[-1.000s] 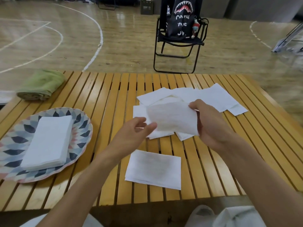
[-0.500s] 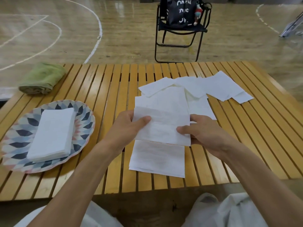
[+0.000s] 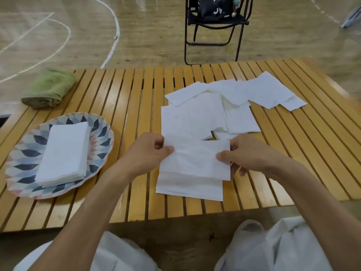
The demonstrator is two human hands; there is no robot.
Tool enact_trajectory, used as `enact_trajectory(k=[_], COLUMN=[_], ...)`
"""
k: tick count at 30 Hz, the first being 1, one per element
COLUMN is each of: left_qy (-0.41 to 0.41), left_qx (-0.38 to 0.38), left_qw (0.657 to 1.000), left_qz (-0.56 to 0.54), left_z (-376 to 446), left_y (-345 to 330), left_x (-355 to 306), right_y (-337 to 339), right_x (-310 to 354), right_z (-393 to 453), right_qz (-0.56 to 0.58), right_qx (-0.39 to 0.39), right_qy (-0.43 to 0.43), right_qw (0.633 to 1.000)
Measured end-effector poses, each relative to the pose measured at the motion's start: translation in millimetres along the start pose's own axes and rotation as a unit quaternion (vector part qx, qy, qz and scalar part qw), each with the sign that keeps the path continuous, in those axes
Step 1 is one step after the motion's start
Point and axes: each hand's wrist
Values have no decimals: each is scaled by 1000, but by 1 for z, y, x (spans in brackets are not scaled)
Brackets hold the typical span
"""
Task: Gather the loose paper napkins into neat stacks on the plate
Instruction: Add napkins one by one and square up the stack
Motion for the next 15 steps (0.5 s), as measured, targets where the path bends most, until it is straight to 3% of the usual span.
enact_trajectory(k=[5, 15], left_qy=[60, 108], left_qx=[50, 33], left_qw=[993, 969], left_qz=[88, 218], left_z=[-3, 1], left_y=[-5, -11], left_x=[4, 11], right_y=[-6, -20], right_x=[0, -4], right_z=[-2, 10], right_qz=[-95, -159], right_qx=[65, 63], right_qy=[-49, -82], right_qw=[992, 982])
Point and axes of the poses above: each hand's wrist, its own z-axis towards the middle knuckle, its own y-axis out of the back of the hand, x = y × z, and after that the axes turned 14 degrees about x, right-handed
